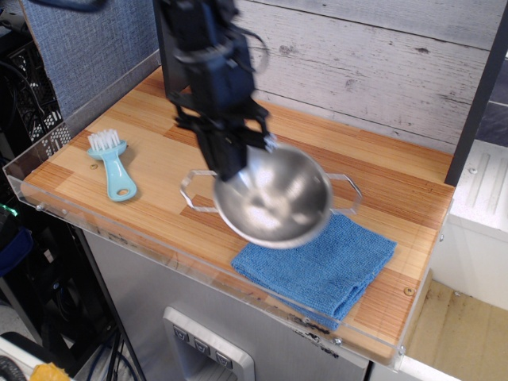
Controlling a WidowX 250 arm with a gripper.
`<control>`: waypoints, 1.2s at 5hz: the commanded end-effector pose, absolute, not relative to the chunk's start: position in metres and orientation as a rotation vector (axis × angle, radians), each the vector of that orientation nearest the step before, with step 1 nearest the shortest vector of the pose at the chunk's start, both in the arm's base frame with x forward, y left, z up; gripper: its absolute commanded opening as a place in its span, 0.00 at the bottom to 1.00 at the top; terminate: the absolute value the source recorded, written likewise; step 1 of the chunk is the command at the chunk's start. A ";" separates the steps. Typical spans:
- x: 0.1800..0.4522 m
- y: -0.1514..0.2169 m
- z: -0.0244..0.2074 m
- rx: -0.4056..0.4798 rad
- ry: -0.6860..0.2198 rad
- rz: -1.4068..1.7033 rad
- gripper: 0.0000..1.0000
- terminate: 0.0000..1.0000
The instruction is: Move wok very close to to right of brush.
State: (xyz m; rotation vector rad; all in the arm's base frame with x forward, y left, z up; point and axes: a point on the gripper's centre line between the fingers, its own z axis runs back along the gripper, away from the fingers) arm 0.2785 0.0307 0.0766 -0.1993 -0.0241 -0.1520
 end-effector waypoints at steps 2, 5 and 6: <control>0.293 0.141 0.067 -0.067 -0.032 0.002 0.00 0.00; 0.289 0.165 0.047 0.009 0.011 0.021 0.00 0.00; 0.288 0.169 0.048 0.024 0.020 0.031 1.00 0.00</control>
